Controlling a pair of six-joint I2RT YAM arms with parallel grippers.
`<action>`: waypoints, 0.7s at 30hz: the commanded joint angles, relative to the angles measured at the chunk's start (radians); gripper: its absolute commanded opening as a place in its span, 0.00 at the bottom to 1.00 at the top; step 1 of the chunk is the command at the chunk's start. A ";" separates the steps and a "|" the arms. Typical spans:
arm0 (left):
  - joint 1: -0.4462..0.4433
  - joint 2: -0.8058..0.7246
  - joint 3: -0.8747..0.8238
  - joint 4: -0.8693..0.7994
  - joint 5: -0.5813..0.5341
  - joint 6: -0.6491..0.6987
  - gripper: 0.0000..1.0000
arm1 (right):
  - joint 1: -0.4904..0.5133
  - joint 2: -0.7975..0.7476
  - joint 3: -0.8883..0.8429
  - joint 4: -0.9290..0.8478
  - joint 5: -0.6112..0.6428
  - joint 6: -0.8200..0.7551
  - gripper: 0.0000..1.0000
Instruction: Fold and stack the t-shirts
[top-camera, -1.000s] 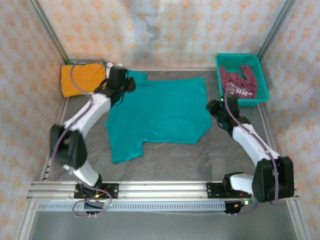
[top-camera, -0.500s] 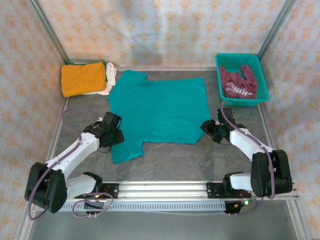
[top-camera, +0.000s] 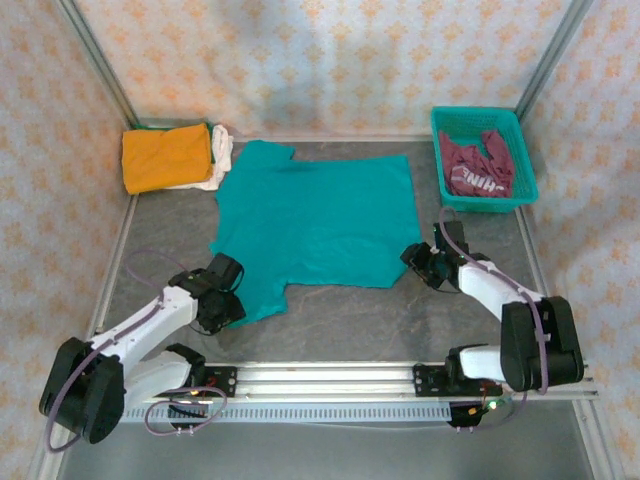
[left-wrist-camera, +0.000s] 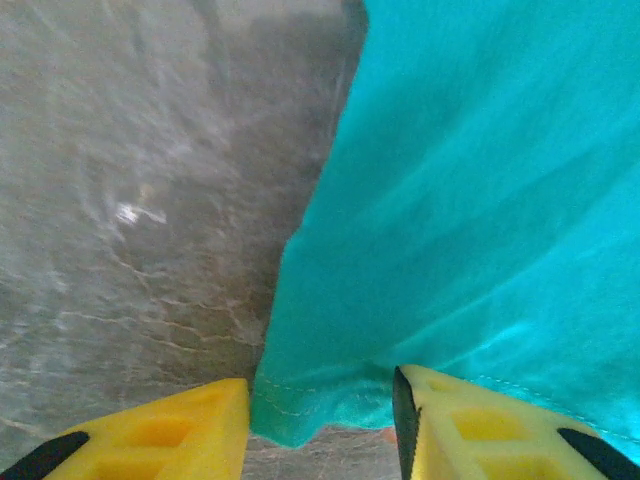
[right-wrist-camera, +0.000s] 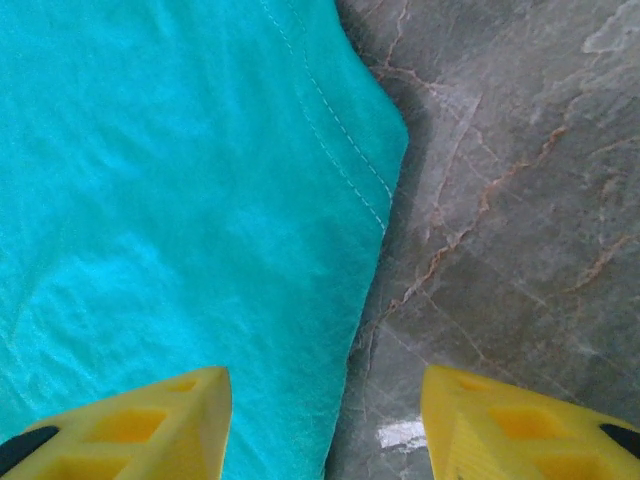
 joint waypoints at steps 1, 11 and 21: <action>-0.008 0.033 -0.007 0.063 0.032 -0.025 0.34 | 0.005 0.018 -0.015 0.065 0.001 0.010 0.53; -0.008 0.034 0.108 -0.040 -0.083 0.029 0.00 | 0.018 0.069 -0.026 0.121 -0.035 0.027 0.49; -0.001 -0.013 0.210 -0.062 -0.185 0.093 0.00 | 0.071 0.113 -0.023 0.181 -0.045 0.060 0.34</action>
